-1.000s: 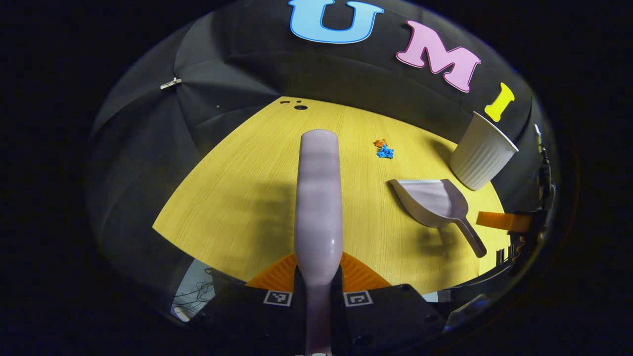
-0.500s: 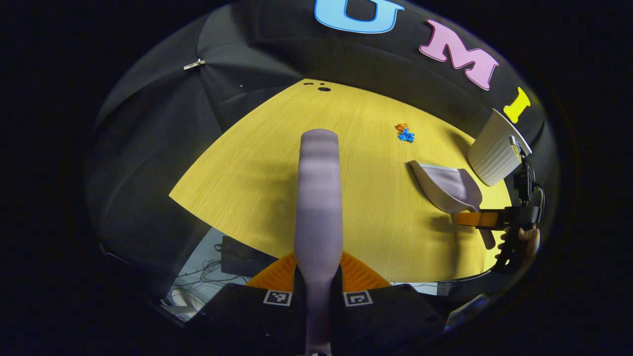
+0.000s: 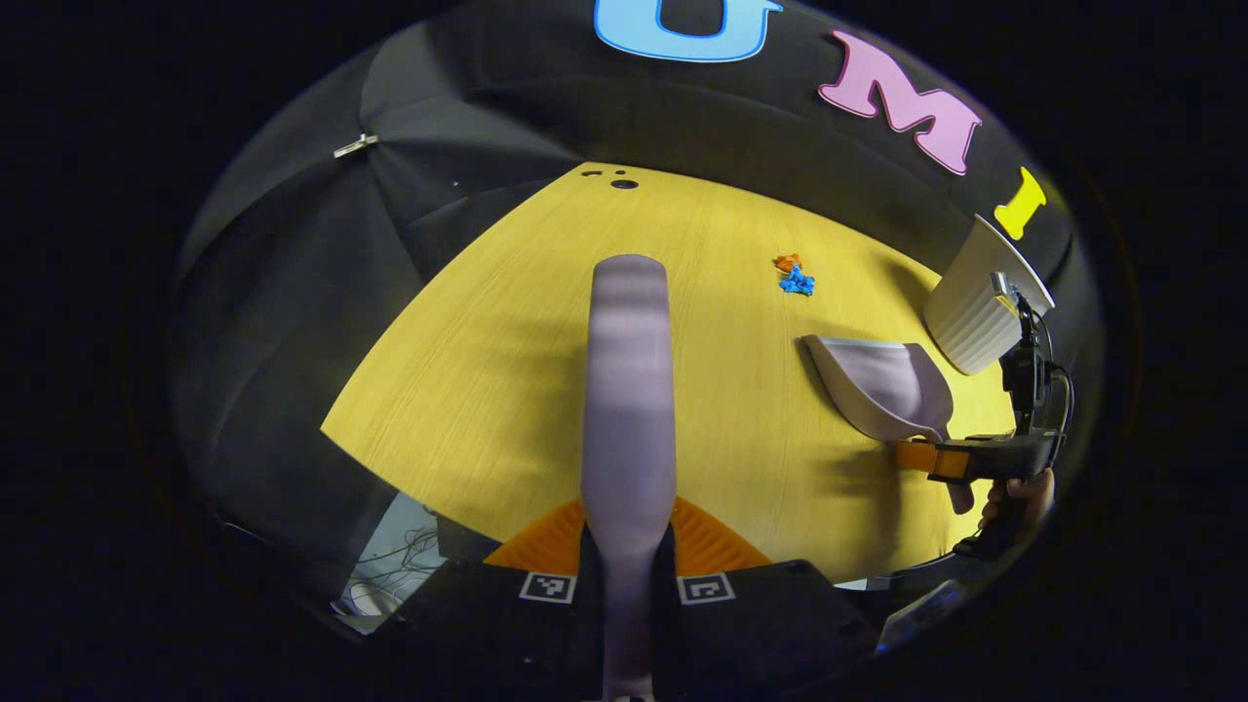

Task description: Pick up the small broom and dustpan from the desktop, sweep the trash into the dustpan with the broom, and then empty the trash into the garbage bin.

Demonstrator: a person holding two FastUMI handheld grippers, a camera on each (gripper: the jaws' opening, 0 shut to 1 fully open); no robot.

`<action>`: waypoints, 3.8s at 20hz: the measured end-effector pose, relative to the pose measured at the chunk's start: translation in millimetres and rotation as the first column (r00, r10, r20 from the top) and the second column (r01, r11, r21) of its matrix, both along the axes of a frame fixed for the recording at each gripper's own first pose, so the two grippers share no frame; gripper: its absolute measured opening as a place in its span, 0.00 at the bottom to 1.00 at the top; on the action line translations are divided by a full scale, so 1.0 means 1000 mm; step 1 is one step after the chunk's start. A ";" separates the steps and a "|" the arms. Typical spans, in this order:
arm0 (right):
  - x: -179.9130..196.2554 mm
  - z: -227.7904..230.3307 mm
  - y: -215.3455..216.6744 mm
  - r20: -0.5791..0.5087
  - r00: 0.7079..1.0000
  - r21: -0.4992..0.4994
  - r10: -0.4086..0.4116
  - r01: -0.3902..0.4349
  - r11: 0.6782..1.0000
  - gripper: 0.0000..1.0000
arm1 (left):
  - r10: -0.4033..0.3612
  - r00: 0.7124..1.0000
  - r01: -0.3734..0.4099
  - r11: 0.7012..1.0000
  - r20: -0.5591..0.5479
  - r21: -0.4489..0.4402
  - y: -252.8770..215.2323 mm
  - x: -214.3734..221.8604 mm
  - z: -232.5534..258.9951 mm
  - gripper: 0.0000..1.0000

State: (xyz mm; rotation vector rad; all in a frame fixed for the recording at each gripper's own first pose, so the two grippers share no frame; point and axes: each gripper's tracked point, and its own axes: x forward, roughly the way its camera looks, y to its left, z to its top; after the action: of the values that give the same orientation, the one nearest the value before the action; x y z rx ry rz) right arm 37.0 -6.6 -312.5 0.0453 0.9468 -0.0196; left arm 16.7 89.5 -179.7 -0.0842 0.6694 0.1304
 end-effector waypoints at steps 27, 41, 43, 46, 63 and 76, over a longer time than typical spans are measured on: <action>-0.013 0.026 -0.059 -0.068 0.955 -0.039 0.287 -0.290 0.956 0.36 | -0.528 0.765 0.643 0.665 -0.369 0.379 -0.077 0.326 0.016 0.24; -0.009 0.014 -0.063 -0.058 0.934 -0.072 0.354 -0.357 0.931 0.36 | -0.779 0.339 0.940 0.303 -0.527 0.157 -0.202 0.226 -0.027 0.24; -0.009 0.014 -0.065 -0.053 0.932 -0.079 0.358 -0.361 0.929 0.36 | -0.797 0.277 0.959 0.262 -0.537 0.107 -0.221 0.200 -0.037 0.24; -0.010 0.011 -0.066 -0.046 0.937 -0.076 0.345 -0.348 0.935 0.41 | -0.806 0.260 0.961 0.270 -0.533 0.061 -0.229 0.179 -0.036 0.24; -0.007 0.009 -0.071 0.019 0.968 -0.060 0.251 -0.250 0.966 0.36 | -0.723 0.676 0.733 0.680 -0.142 0.022 -0.198 0.129 -0.008 0.24; -0.047 0.147 -0.100 0.145 0.988 -0.020 0.045 -0.042 0.999 0.36 | -0.626 0.780 0.624 0.775 0.007 -0.098 -0.135 0.113 -0.071 0.24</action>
State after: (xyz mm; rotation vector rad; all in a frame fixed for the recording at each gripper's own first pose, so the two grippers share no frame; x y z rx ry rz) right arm -9.7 -106.5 -165.0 0.0105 0.8016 0.0160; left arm 129.9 -46.0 -251.1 0.0542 0.6987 -0.5523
